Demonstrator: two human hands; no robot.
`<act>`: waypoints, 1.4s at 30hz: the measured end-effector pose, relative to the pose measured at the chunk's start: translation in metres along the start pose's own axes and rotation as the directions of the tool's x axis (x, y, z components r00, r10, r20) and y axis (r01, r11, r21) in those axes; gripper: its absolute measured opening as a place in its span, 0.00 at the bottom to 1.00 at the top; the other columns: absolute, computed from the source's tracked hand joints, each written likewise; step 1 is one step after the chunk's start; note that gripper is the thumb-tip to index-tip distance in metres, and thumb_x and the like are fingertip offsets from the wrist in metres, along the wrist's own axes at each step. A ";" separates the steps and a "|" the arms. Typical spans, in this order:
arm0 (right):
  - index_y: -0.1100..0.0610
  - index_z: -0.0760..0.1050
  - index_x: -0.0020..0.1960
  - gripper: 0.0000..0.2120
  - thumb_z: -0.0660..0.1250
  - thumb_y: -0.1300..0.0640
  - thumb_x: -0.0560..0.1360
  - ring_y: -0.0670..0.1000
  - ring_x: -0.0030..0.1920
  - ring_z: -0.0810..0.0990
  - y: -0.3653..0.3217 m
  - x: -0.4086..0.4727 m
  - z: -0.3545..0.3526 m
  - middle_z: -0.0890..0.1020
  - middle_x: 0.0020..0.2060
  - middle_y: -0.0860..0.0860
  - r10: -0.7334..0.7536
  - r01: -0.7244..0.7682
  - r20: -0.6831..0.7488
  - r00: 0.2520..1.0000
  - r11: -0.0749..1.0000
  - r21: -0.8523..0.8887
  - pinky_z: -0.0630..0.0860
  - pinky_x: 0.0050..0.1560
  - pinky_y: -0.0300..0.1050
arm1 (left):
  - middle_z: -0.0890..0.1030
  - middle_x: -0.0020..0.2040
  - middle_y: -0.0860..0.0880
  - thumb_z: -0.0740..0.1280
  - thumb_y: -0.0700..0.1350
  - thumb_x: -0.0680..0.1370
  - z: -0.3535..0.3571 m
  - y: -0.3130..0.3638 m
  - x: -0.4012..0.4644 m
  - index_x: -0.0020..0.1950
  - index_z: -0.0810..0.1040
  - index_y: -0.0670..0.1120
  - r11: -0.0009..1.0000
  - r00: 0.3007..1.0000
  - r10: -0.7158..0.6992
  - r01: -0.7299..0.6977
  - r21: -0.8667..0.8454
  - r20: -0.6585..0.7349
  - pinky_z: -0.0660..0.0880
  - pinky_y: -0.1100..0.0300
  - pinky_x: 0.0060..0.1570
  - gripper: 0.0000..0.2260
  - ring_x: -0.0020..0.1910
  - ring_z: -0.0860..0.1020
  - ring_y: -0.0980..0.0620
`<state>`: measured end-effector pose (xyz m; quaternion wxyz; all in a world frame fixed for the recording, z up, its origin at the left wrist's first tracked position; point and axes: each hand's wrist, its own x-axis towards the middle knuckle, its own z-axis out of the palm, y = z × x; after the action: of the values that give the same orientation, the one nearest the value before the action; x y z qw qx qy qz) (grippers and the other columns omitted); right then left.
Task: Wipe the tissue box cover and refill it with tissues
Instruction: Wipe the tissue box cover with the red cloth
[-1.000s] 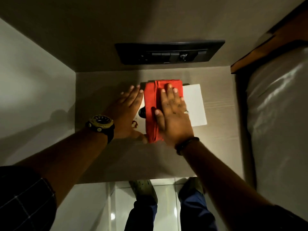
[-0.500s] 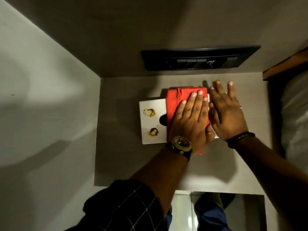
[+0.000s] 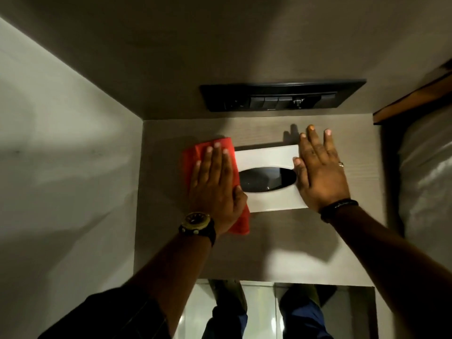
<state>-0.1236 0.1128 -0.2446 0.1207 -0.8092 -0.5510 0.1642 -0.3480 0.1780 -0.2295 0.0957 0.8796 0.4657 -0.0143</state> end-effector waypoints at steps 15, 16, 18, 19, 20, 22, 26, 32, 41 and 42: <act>0.63 0.56 0.76 0.30 0.47 0.45 0.81 0.61 0.77 0.48 -0.012 -0.002 -0.009 0.55 0.77 0.61 -0.157 0.161 0.038 0.987 0.964 -0.214 0.49 0.76 0.60 | 0.55 0.78 0.41 0.53 0.52 0.75 -0.006 0.010 0.031 0.77 0.53 0.40 0.898 0.903 0.422 -0.428 0.099 0.076 0.51 0.43 0.74 0.32 0.78 0.50 0.43; 0.63 0.56 0.76 0.30 0.46 0.45 0.81 0.60 0.77 0.48 -0.011 -0.001 -0.009 0.55 0.77 0.61 -0.155 0.161 0.042 0.987 0.965 -0.208 0.49 0.76 0.59 | 0.55 0.78 0.41 0.51 0.53 0.76 -0.005 0.011 0.033 0.77 0.53 0.41 0.890 0.895 0.441 -0.446 0.092 0.073 0.51 0.44 0.75 0.32 0.78 0.50 0.43; 0.63 0.56 0.76 0.31 0.45 0.44 0.81 0.60 0.77 0.48 -0.008 0.000 -0.008 0.55 0.77 0.60 -0.135 0.139 0.035 0.990 0.972 -0.191 0.49 0.76 0.58 | 0.56 0.78 0.41 0.52 0.55 0.77 -0.002 0.009 0.034 0.77 0.54 0.41 0.891 0.896 0.442 -0.445 0.086 0.052 0.51 0.44 0.75 0.32 0.78 0.51 0.43; 0.63 0.57 0.76 0.31 0.45 0.44 0.81 0.59 0.77 0.48 -0.007 0.000 -0.007 0.56 0.77 0.60 -0.127 0.130 0.029 0.992 0.975 -0.183 0.49 0.76 0.58 | 0.56 0.78 0.41 0.52 0.55 0.76 0.000 0.007 0.032 0.77 0.55 0.41 0.905 0.908 0.416 -0.418 0.085 0.036 0.52 0.44 0.74 0.32 0.78 0.52 0.43; 0.63 0.57 0.76 0.31 0.45 0.43 0.81 0.59 0.77 0.48 -0.006 -0.001 -0.007 0.56 0.77 0.60 -0.120 0.122 0.022 0.992 0.977 -0.173 0.49 0.76 0.57 | 0.57 0.78 0.41 0.53 0.55 0.76 0.002 0.005 0.030 0.77 0.56 0.41 0.929 0.932 0.361 -0.362 0.077 0.017 0.52 0.45 0.74 0.32 0.78 0.52 0.43; 0.63 0.57 0.76 0.32 0.45 0.42 0.80 0.59 0.77 0.48 -0.006 -0.002 -0.005 0.55 0.77 0.59 -0.111 0.111 0.009 0.994 0.982 -0.150 0.46 0.76 0.55 | 0.57 0.77 0.40 0.53 0.56 0.76 0.005 0.003 0.023 0.76 0.56 0.40 0.986 0.986 0.163 -0.162 0.037 -0.025 0.51 0.45 0.75 0.33 0.77 0.52 0.42; 0.63 0.54 0.77 0.35 0.47 0.40 0.79 0.59 0.77 0.46 -0.005 -0.001 -0.005 0.53 0.77 0.60 -0.083 0.079 -0.025 0.996 0.990 -0.120 0.46 0.76 0.55 | 0.53 0.77 0.36 0.53 0.56 0.77 0.014 0.003 0.006 0.76 0.50 0.37 0.944 0.949 -0.311 0.301 -0.136 -0.058 0.46 0.43 0.75 0.34 0.77 0.49 0.37; 0.63 0.50 0.77 0.38 0.48 0.37 0.78 0.59 0.77 0.44 -0.005 0.001 -0.002 0.50 0.78 0.61 0.049 -0.052 -0.077 0.996 0.998 -0.039 0.46 0.75 0.54 | 0.46 0.78 0.40 0.51 0.57 0.77 0.015 -0.002 -0.001 0.77 0.44 0.41 0.937 0.949 -0.313 0.302 -0.177 -0.037 0.45 0.43 0.75 0.35 0.77 0.45 0.40; 0.53 0.46 0.79 0.37 0.46 0.34 0.77 0.63 0.77 0.41 -0.004 0.002 -0.001 0.44 0.78 0.60 0.108 -0.109 -0.024 0.994 0.993 -0.055 0.45 0.75 0.60 | 0.55 0.78 0.43 0.54 0.56 0.74 0.002 -0.025 0.038 0.78 0.52 0.42 0.840 0.846 0.529 -0.532 0.102 0.059 0.53 0.43 0.74 0.34 0.78 0.50 0.43; 0.53 0.45 0.79 0.37 0.46 0.33 0.77 0.62 0.77 0.41 -0.004 0.002 -0.001 0.43 0.78 0.60 0.118 -0.119 -0.020 0.993 0.992 -0.049 0.44 0.75 0.60 | 0.56 0.78 0.43 0.54 0.56 0.74 0.003 -0.023 0.038 0.77 0.53 0.42 0.890 0.894 0.447 -0.448 0.087 0.033 0.54 0.43 0.74 0.34 0.78 0.51 0.42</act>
<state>-0.1257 0.1158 -0.2428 0.0950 -0.8446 -0.5050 0.1505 -0.3456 0.2211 -0.2405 0.0585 0.9666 0.2489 -0.0187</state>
